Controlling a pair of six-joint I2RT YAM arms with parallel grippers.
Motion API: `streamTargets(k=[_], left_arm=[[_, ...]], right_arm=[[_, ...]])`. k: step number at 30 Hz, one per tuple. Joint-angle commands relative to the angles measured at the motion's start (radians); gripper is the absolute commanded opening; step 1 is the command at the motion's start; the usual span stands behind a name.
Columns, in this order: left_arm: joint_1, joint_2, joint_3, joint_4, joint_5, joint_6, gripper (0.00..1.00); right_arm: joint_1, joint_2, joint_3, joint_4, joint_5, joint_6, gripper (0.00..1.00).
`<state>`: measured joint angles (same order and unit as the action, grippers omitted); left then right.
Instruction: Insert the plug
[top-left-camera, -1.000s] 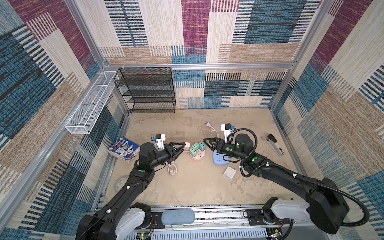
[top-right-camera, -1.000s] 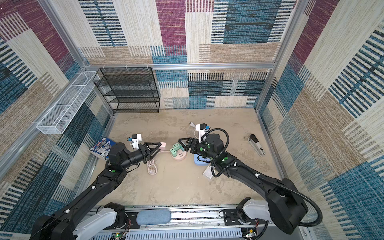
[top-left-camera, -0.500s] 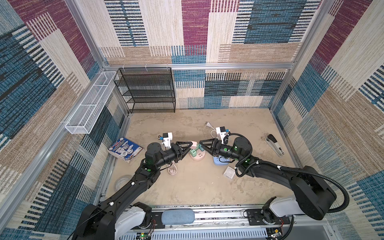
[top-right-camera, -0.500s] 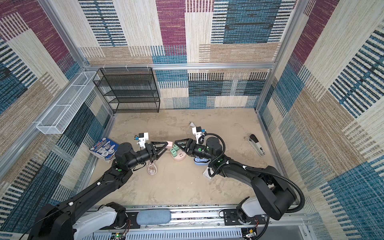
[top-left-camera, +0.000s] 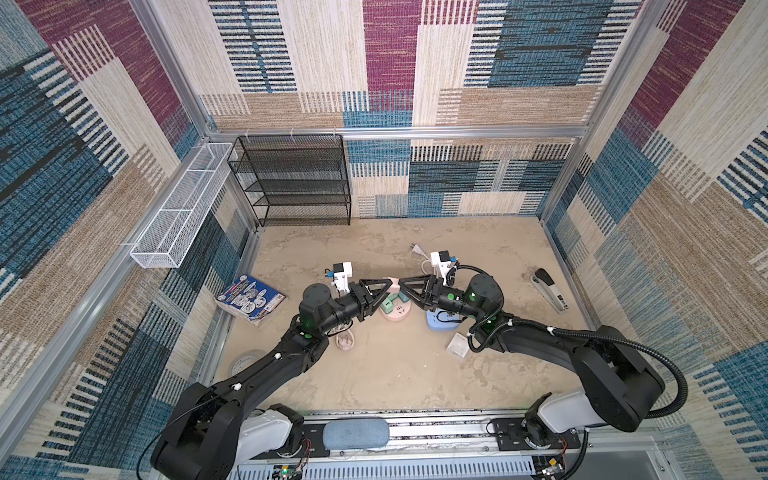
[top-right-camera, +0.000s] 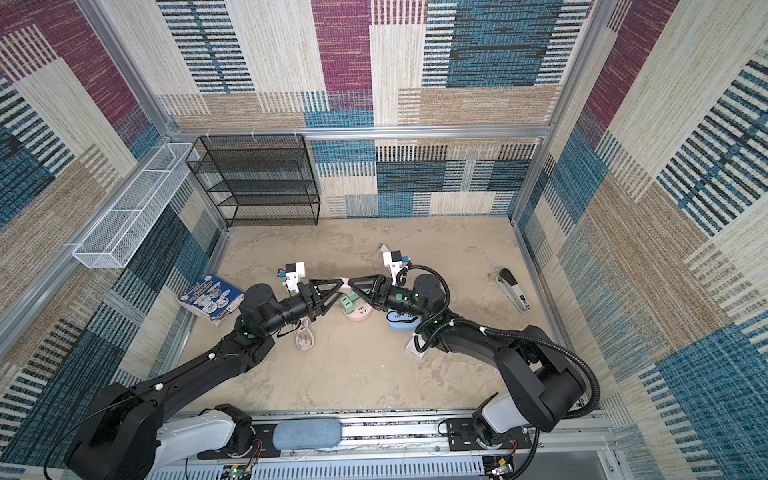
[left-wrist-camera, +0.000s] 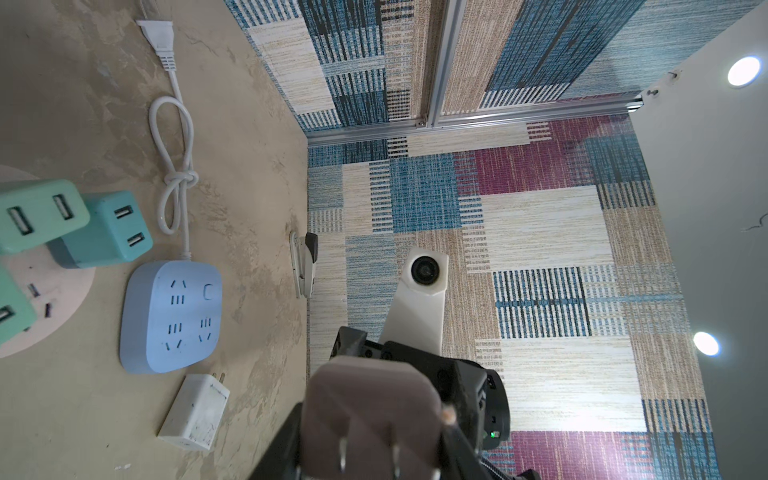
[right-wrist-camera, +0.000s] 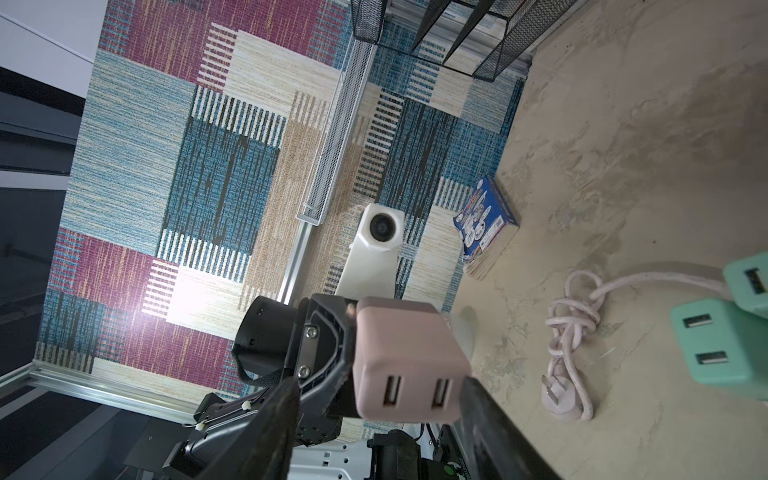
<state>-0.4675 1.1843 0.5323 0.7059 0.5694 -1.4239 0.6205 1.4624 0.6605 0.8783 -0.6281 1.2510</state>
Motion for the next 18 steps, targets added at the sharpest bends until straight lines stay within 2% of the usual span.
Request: streamTargets(k=[1, 2, 18], left_arm=[[-0.006, 0.001, 0.006, 0.059, 0.018, -0.017, 0.0], [-0.008, 0.002, 0.003, 0.067, -0.017, -0.02, 0.0], [-0.035, 0.061, 0.001, 0.171, 0.001, -0.078, 0.0]], right_arm=[[0.002, 0.008, 0.006, 0.064, -0.032, 0.014, 0.63], [0.003, 0.011, 0.007, 0.061, -0.032, 0.016, 0.63], [0.002, 0.039, 0.009, 0.122, -0.033, 0.037, 0.56]])
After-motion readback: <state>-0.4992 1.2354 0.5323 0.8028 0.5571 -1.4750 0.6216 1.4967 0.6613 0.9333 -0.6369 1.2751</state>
